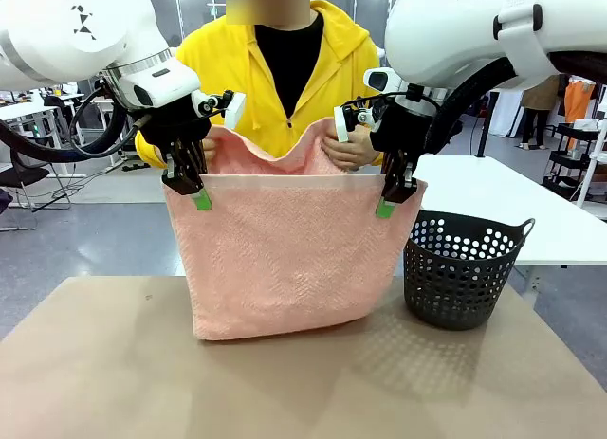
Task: Fold the towel.
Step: Release the end of the 100 cm Hotel Towel you were holding and grab the top end of the folded side.
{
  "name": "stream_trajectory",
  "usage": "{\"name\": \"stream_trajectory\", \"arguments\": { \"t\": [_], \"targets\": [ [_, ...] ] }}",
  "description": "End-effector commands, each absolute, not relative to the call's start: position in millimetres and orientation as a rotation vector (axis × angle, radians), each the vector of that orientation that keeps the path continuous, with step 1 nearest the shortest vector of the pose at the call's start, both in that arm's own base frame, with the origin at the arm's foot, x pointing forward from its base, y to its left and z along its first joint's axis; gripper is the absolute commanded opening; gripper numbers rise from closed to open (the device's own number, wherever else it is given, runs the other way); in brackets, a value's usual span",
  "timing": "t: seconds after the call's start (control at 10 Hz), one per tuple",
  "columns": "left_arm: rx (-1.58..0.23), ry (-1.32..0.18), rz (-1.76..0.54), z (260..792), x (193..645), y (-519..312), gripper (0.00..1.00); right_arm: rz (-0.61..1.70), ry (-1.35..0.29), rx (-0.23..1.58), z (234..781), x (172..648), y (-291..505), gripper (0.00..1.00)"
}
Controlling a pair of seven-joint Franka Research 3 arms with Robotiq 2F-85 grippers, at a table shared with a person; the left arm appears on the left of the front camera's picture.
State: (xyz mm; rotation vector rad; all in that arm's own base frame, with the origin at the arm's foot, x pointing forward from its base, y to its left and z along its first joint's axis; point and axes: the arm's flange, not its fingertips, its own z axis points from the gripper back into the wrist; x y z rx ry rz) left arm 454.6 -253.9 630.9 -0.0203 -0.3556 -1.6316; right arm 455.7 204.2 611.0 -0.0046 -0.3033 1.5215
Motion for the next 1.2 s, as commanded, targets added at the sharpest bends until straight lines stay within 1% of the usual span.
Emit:
{"name": "stream_trajectory", "arguments": {
  "t": [0.0,1.1],
  "targets": [
    [-0.009,-0.352,-1.633,632.0,455.6,-253.0,0.0,1.528,-0.304,-0.006,611.2,455.5,205.2,0.0],
    [-0.009,-0.352,-1.633,632.0,455.6,-253.0,0.0,1.528,-0.304,-0.006,611.2,455.5,205.2,0.0]
  ]
}}
